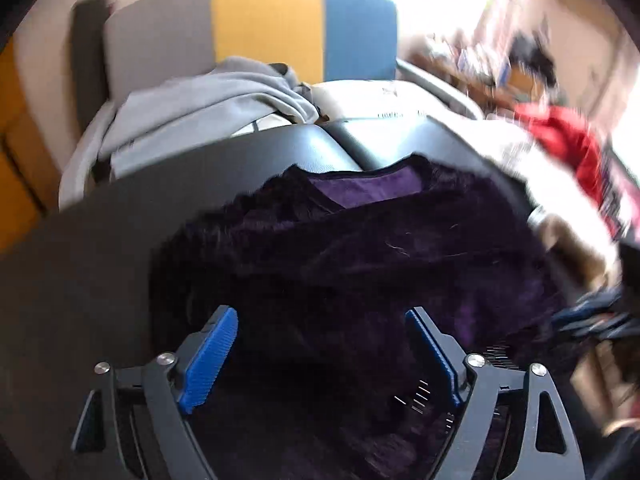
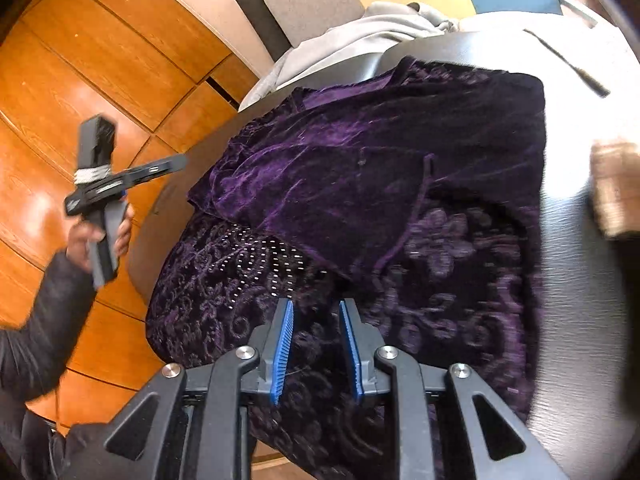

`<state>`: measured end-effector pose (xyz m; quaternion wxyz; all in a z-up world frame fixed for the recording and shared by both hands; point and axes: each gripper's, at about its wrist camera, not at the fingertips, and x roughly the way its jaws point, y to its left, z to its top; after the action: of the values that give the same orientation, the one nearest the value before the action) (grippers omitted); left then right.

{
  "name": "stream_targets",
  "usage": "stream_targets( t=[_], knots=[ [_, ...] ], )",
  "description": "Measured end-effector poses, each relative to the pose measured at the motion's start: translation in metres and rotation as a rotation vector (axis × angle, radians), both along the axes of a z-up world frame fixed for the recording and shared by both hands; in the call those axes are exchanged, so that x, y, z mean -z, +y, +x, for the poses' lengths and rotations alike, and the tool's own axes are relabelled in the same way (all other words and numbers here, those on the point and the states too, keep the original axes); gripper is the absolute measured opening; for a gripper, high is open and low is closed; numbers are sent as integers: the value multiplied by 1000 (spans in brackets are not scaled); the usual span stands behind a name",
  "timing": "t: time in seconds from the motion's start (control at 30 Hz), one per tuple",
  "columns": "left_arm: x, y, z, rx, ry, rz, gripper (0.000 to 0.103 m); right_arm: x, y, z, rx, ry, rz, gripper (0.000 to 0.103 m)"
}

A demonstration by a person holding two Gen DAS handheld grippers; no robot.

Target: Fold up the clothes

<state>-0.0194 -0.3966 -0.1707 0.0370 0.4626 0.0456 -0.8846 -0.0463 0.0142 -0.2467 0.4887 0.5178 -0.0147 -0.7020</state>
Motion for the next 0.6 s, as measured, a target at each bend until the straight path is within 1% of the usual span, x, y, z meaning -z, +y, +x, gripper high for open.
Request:
stream_targets(
  t=[0.03, 0.13, 0.17, 0.23, 0.27, 0.33, 0.43, 0.53, 0.6],
  knots=[
    [4, 1, -12, 31, -18, -44, 84, -6, 5, -3, 13, 20, 11, 24],
    [17, -1, -37, 115, -85, -99, 83, -24, 9, -16, 67, 98, 14, 26],
    [19, -3, -44, 143, -103, -98, 82, -29, 9, -22, 85, 122, 9, 29],
    [25, -5, -52, 195, -117, -105, 77, -35, 4, -35, 104, 159, 6, 30],
    [26, -6, -53, 219, -120, -99, 77, -36, -1, -42, 103, 172, 8, 31],
    [28, -8, -54, 267, -125, -86, 77, -31, -18, -55, 80, 186, 26, 34],
    [32, -12, -53, 310, -139, -69, 77, -18, -43, -71, 31, 187, 73, 34],
    [37, -18, -52, 319, -154, -53, 77, -5, -58, -82, 1, 171, 110, 34],
    [40, -22, -53, 322, -168, -45, 77, 1, -63, -83, -15, 159, 106, 37]
  ],
)
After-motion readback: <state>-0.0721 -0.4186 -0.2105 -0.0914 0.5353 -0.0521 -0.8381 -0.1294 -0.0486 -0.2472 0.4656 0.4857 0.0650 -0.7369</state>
